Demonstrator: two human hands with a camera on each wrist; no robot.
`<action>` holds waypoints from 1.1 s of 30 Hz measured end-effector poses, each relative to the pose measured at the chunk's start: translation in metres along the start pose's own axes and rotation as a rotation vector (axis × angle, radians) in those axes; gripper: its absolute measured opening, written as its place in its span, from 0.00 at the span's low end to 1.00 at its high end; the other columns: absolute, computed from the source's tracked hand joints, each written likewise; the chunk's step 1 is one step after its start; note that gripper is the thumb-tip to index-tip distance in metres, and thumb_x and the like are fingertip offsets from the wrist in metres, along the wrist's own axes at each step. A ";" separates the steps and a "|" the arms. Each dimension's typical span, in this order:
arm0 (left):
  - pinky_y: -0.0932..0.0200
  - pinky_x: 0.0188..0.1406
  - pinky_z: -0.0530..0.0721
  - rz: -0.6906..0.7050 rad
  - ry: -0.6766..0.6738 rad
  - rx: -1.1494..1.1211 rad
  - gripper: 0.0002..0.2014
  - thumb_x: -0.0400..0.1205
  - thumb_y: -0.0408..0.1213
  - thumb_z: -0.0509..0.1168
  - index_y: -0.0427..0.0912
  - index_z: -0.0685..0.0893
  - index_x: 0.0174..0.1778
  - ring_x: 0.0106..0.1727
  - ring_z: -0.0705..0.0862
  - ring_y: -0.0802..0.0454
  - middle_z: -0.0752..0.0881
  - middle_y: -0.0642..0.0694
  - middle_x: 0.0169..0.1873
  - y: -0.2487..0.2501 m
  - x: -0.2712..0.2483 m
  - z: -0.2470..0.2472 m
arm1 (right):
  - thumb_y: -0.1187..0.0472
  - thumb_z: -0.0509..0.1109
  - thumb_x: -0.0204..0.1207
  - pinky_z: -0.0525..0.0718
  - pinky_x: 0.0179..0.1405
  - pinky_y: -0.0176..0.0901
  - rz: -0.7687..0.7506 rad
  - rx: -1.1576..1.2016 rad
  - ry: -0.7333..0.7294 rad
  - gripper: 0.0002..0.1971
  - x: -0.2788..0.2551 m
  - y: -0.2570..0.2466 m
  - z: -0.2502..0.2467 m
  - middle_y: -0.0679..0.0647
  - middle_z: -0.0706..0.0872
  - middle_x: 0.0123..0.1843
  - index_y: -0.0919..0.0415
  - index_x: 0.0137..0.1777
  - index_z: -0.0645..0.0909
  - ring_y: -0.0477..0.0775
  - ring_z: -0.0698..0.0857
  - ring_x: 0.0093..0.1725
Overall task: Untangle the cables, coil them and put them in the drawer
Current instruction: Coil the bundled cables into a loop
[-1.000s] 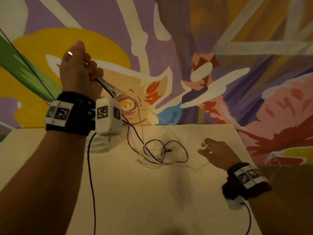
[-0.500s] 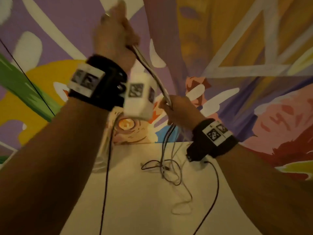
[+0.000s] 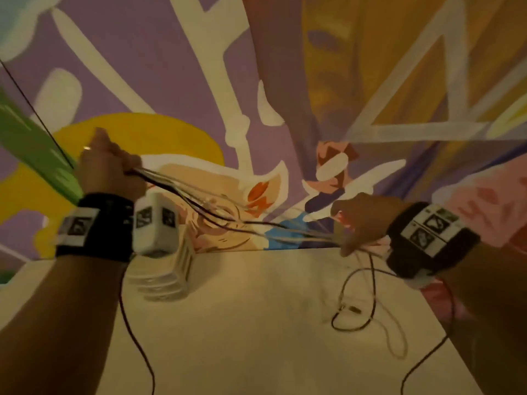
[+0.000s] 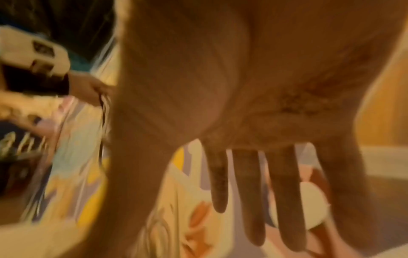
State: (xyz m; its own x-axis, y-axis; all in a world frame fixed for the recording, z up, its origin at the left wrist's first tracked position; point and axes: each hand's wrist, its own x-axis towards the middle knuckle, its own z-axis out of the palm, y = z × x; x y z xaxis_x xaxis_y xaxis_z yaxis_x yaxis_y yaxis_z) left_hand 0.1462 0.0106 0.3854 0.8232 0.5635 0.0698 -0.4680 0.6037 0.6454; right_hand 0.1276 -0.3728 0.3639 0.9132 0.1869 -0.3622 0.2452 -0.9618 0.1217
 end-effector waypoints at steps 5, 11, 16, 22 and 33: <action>0.59 0.23 0.69 -0.273 -0.072 0.227 0.18 0.87 0.40 0.63 0.44 0.69 0.30 0.18 0.66 0.54 0.68 0.52 0.18 -0.078 -0.098 0.020 | 0.29 0.76 0.55 0.78 0.63 0.47 -0.350 0.580 0.137 0.51 0.001 -0.082 0.013 0.47 0.74 0.74 0.48 0.76 0.62 0.52 0.77 0.69; 0.62 0.18 0.69 -0.421 -0.019 0.202 0.15 0.84 0.42 0.67 0.43 0.72 0.34 0.19 0.68 0.57 0.69 0.51 0.20 -0.111 -0.131 0.018 | 0.55 0.63 0.82 0.79 0.40 0.54 -0.361 0.826 0.255 0.08 0.010 -0.144 0.058 0.54 0.81 0.38 0.55 0.41 0.72 0.60 0.81 0.40; 0.66 0.16 0.68 -0.418 0.046 0.127 0.18 0.85 0.56 0.61 0.43 0.79 0.45 0.19 0.69 0.57 0.73 0.51 0.23 -0.112 -0.126 0.004 | 0.54 0.60 0.83 0.65 0.27 0.41 -0.357 0.819 0.262 0.19 0.009 -0.148 0.066 0.44 0.71 0.29 0.45 0.29 0.64 0.52 0.71 0.32; 0.69 0.15 0.72 -0.486 0.042 0.088 0.17 0.87 0.50 0.58 0.45 0.78 0.37 0.17 0.73 0.59 0.77 0.54 0.19 -0.110 -0.134 0.006 | 0.58 0.65 0.78 0.69 0.27 0.43 -0.331 0.789 0.242 0.15 0.004 -0.150 0.061 0.50 0.74 0.27 0.53 0.29 0.71 0.52 0.73 0.27; 0.67 0.14 0.71 -0.544 0.028 0.129 0.19 0.82 0.53 0.65 0.45 0.76 0.31 0.17 0.70 0.59 0.73 0.52 0.20 -0.114 -0.130 -0.002 | 0.53 0.62 0.82 0.72 0.36 0.47 -0.322 0.699 0.235 0.09 0.008 -0.150 0.071 0.56 0.80 0.39 0.58 0.46 0.78 0.56 0.78 0.38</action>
State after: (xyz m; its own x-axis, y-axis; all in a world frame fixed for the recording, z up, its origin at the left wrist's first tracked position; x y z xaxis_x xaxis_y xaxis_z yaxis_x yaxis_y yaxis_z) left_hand 0.0920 -0.1303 0.3007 0.9252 0.2059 -0.3187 0.0667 0.7386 0.6709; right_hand 0.0748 -0.2413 0.2775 0.8961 0.4386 -0.0680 0.3183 -0.7418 -0.5903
